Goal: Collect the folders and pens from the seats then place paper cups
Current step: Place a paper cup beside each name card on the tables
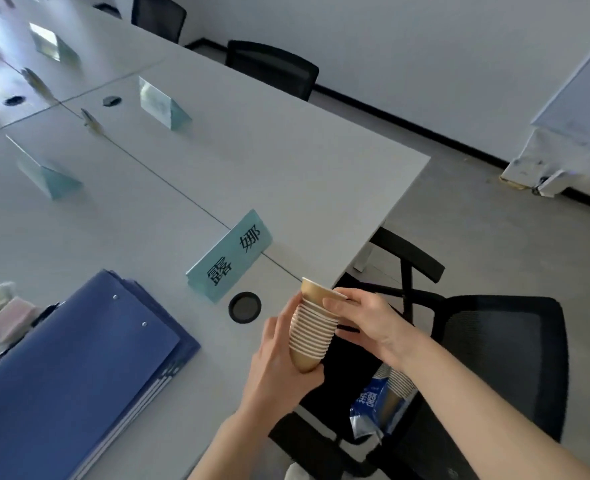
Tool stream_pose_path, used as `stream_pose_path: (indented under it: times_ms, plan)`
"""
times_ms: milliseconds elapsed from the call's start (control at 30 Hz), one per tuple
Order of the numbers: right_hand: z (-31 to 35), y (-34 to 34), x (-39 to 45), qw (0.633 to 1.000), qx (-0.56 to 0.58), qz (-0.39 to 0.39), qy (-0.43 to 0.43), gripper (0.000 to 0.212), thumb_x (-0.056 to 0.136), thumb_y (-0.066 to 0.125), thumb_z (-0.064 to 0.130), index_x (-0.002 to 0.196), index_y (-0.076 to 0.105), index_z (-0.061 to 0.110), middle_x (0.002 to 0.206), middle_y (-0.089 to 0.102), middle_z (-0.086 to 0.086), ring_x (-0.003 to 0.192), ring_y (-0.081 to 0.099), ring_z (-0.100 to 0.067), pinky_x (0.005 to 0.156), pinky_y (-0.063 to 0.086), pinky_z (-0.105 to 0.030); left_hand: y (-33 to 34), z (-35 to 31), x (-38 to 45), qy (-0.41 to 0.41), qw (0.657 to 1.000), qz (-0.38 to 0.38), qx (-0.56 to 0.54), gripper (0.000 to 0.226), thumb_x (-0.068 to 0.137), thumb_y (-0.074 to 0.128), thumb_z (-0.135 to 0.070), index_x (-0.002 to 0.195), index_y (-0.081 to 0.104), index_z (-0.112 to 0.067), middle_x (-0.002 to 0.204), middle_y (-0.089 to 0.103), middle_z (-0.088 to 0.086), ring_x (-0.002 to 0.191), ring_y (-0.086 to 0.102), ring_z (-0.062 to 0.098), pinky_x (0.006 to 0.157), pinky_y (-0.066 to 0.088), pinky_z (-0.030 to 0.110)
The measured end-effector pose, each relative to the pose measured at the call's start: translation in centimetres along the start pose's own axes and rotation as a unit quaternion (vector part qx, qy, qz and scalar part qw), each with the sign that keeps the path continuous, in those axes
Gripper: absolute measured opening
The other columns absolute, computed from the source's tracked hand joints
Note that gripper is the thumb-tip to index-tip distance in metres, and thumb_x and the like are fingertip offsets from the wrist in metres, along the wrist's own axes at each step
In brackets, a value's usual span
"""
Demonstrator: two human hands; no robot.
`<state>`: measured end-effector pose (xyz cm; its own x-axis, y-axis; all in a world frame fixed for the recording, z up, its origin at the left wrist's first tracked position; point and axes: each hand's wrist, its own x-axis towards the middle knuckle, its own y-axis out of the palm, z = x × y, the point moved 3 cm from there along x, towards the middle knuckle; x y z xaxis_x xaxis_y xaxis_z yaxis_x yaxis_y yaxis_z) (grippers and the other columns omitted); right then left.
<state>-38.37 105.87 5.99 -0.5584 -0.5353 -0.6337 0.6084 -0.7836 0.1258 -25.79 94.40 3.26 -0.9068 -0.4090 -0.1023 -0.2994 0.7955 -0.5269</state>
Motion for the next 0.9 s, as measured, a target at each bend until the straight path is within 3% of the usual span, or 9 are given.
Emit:
stream_pose_path:
  times_ms: [167,267,333,400,500,567,667,767,900]
  plan:
    - [0.1,2.1,1.7,0.998,0.026,0.062,0.021,0.040,0.079,0.075,0.028,0.116,0.067,0.014,0.108,0.074,-0.006,0.108,0.066,-0.021,0.099,0.046,-0.041,-1.5,1.0,-0.2,-0.016,1.000,-0.017,-0.008,0.105,0.064,0.076,-0.027,0.136,0.012,-0.068,0.122,0.036,-0.026,0.103,0.049,-0.004,0.078,0.048,0.019]
    - [1.0,2.7,3.4,0.990,0.137,0.033,0.019,0.050,0.072,0.078,0.022,0.117,0.061,0.008,0.101,0.070,-0.011,0.094,0.066,-0.023,0.082,0.051,-0.034,-2.2,1.8,-0.2,-0.035,0.999,-0.026,-0.015,0.101,0.064,0.075,-0.031,0.133,0.013,-0.069,0.122,0.036,-0.026,0.107,0.045,-0.008,0.079,0.045,0.016]
    - [1.8,2.8,4.9,0.985,0.173,0.010,0.007,0.060,0.065,0.081,0.025,0.118,0.057,0.010,0.112,0.064,-0.013,0.104,0.061,-0.028,0.084,0.050,-0.039,-2.8,2.7,-0.3,-0.077,0.995,-0.054,-0.029,0.102,0.063,0.077,-0.026,0.131,0.015,-0.070,0.122,0.038,-0.022,0.105,0.045,-0.009,0.077,0.044,0.016]
    - [2.2,2.4,6.6,0.982,0.185,-0.030,-0.014,0.064,0.070,0.080,0.021,0.126,0.050,0.012,0.120,0.058,-0.011,0.111,0.057,-0.029,0.081,0.051,-0.042,-3.6,3.4,-0.4,-0.117,0.988,-0.091,-0.044,0.104,0.063,0.079,-0.018,0.128,0.017,-0.069,0.121,0.040,-0.017,0.102,0.048,-0.005,0.071,0.041,0.011]
    - [1.6,2.2,9.2,0.988,0.118,-0.090,-0.049,0.061,0.081,0.075,0.010,0.132,0.042,0.014,0.127,0.050,-0.007,0.112,0.053,-0.022,0.090,0.051,-0.048,-4.8,4.3,-0.5,-0.158,0.974,-0.149,-0.070,0.105,0.061,0.080,-0.013,0.128,0.020,-0.067,0.118,0.045,-0.009,0.101,0.054,0.010,0.078,0.052,0.029]
    - [0.6,2.5,10.4,0.992,-0.003,-0.099,-0.075,0.062,0.077,0.078,0.011,0.127,0.042,0.016,0.123,0.051,-0.004,0.114,0.053,-0.022,0.099,0.048,-0.046,-5.2,4.6,-0.6,-0.174,0.967,-0.170,-0.075,0.106,0.061,0.079,-0.011,0.131,0.020,-0.064,0.120,0.047,-0.002,0.104,0.056,0.020,0.084,0.054,0.045]
    - [-0.5,3.6,11.4,0.977,-0.140,-0.083,-0.138,0.068,0.071,0.083,0.009,0.120,0.036,0.019,0.107,0.050,0.008,0.109,0.054,-0.018,0.093,0.047,-0.030,-5.5,4.9,-0.6,-0.184,0.962,-0.183,-0.084,0.106,0.064,0.078,-0.008,0.133,0.018,-0.062,0.122,0.049,0.003,0.104,0.057,0.024,0.079,0.055,0.040]
    - [-1.6,4.3,12.4,0.963,-0.192,-0.062,-0.180,0.073,0.069,0.085,0.007,0.116,0.031,0.022,0.109,0.050,0.005,0.107,0.057,-0.021,0.093,0.049,-0.031,-5.5,5.0,-0.8,-0.187,0.955,-0.210,-0.098,0.107,0.066,0.079,-0.005,0.129,0.016,-0.066,0.123,0.048,0.003,0.103,0.057,0.021,0.072,0.053,0.031]
    - [-3.0,3.6,13.2,0.952,-0.231,-0.082,-0.184,0.075,0.068,0.086,0.011,0.119,0.031,0.019,0.115,0.051,0.000,0.105,0.059,-0.023,0.090,0.048,-0.030,-5.3,4.7,-1.3,-0.192,0.947,-0.231,-0.117,0.109,0.066,0.079,-0.006,0.127,0.014,-0.069,0.126,0.049,0.004,0.104,0.058,0.023,0.077,0.057,0.038]
